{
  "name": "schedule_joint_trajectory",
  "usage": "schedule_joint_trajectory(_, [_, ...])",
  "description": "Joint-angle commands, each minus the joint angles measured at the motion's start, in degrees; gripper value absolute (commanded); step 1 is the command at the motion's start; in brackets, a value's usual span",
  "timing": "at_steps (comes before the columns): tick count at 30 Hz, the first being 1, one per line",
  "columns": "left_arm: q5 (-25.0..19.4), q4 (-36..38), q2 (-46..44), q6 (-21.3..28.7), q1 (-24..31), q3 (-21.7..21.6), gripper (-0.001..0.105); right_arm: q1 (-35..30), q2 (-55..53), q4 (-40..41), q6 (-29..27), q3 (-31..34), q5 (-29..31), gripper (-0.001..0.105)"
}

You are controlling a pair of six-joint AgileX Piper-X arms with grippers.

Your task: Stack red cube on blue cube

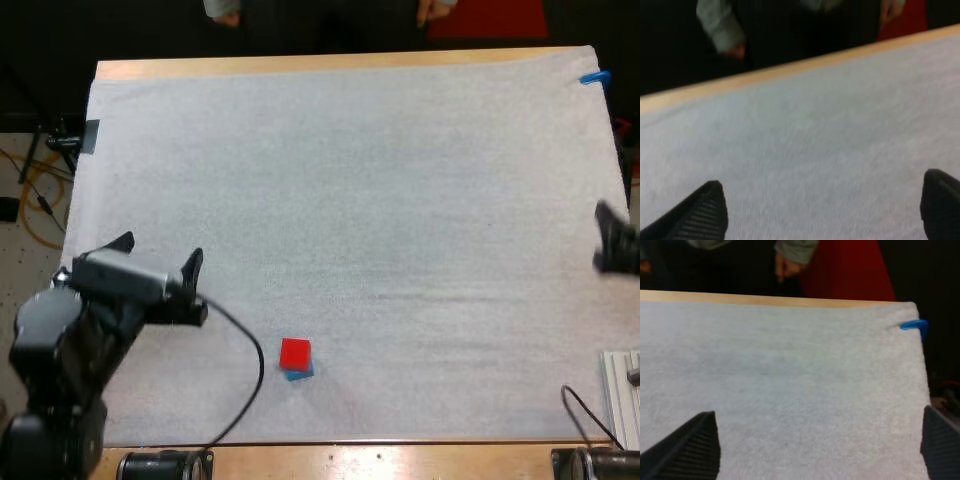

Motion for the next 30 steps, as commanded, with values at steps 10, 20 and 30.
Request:
schedule_joint_trajectory(10, [0.5, -0.1, -21.0, 0.3, -2.3, 5.9, 0.076, 1.7, -27.2, 0.6, 1.3, 14.2, -0.9, 0.079])
schedule_joint_trajectory(20, [0.6, 9.3, -38.9, 0.3, -2.3, 11.3, 0.076, 1.7, -41.2, 3.1, 6.2, 20.8, -1.3, 0.079])
schedule_joint_trajectory(30, [1.8, 10.1, -38.2, -2.4, -2.1, 15.8, 0.076, 1.7, -41.3, 2.3, 5.9, 26.0, -3.2, 0.079])
